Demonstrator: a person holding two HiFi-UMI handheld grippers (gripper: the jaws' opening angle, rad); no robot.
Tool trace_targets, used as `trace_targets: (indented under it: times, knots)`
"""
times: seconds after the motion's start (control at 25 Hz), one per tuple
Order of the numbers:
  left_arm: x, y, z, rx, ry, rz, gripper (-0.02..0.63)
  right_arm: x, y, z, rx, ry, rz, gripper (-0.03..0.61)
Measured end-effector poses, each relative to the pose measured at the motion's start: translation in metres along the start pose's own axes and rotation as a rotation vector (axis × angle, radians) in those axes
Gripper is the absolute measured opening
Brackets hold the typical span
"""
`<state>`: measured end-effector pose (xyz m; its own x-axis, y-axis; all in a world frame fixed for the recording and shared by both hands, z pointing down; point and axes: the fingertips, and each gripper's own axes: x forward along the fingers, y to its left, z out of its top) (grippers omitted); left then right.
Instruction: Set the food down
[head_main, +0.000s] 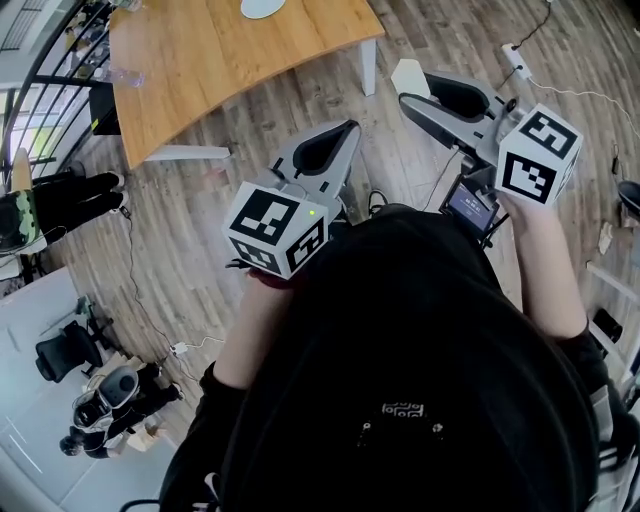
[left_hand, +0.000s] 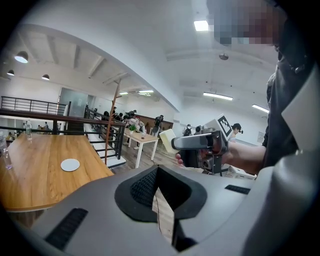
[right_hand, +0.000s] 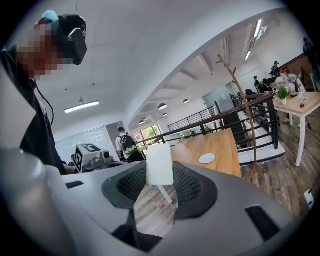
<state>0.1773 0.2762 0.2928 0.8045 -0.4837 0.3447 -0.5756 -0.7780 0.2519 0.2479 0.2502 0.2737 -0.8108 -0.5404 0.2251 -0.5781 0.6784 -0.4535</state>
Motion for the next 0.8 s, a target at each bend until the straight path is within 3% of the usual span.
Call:
trace_targets:
  times: [0.24, 0.4, 0.8]
  knots:
    - [0.008, 0.008, 0.017, 0.010, -0.049, -0.026, -0.002, 0.000, 0.005, 0.008, -0.015, -0.014, -0.025, 0.173]
    - [0.002, 0.014, 0.033, 0.028, -0.124, 0.005, -0.002, 0.001, 0.003, 0.007, -0.022, 0.002, -0.030, 0.173]
    - [0.011, 0.036, 0.031, -0.012, -0.109, 0.011, -0.002, 0.016, -0.007, 0.016, -0.020, 0.002, -0.036, 0.173]
